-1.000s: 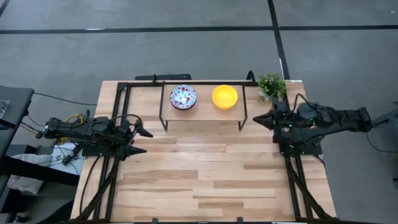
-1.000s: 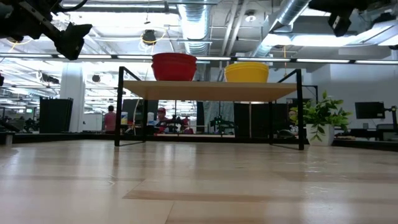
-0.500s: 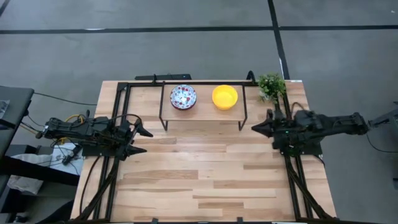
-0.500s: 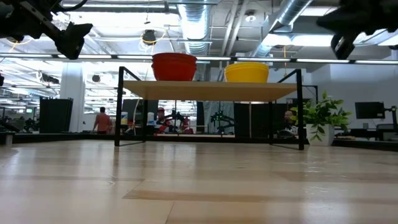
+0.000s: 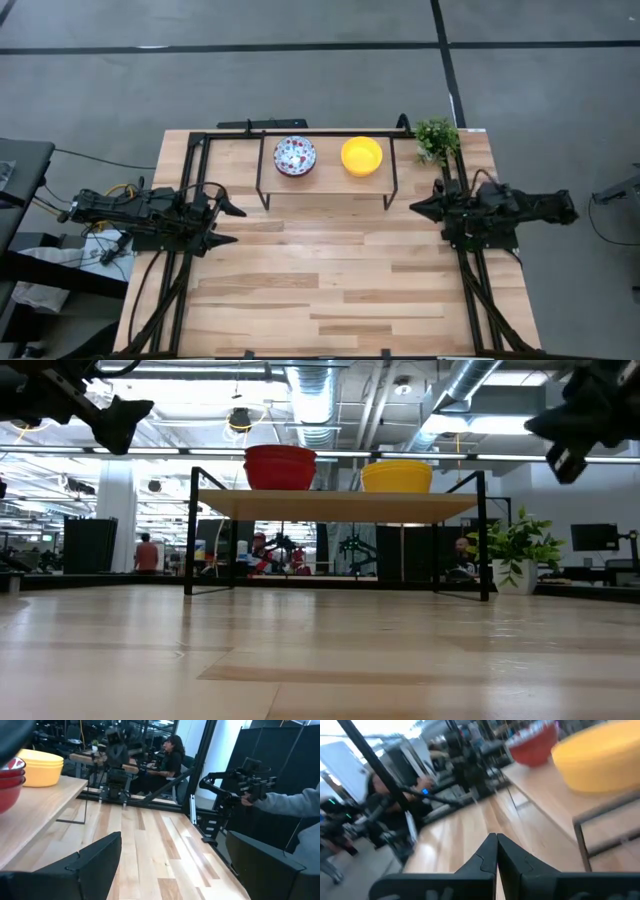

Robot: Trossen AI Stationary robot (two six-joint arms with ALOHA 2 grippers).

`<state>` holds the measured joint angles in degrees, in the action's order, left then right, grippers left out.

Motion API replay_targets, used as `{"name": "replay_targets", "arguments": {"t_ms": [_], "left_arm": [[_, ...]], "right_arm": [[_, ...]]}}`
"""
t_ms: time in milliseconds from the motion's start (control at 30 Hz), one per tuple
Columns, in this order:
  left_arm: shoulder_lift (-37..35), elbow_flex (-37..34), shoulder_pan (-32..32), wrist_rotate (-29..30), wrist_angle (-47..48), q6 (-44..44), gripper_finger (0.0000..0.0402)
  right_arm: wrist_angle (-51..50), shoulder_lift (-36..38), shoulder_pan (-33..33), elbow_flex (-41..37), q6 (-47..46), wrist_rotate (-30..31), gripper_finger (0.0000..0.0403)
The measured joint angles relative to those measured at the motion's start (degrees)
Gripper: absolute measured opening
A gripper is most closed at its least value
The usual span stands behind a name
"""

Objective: Pick & Place Mini bowls
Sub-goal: Return to Home Position

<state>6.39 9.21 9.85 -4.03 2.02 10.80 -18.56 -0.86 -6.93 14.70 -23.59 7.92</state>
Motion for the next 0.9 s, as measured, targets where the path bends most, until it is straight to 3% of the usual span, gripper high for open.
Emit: {"name": "replay_targets", "arguments": {"t_ms": [367,900], "left_arm": [[0.0,0.0,0.0,0.2,-0.1,-1.6,0.0356],[0.0,0.0,0.0,2.5,0.5,-4.0,0.0356]], "right_arm": [[13.0,0.6,-0.1,-11.5,-0.7,-0.5,0.0000],[14.4,0.2,0.4,-12.0,4.7,2.1,0.0000]]}}
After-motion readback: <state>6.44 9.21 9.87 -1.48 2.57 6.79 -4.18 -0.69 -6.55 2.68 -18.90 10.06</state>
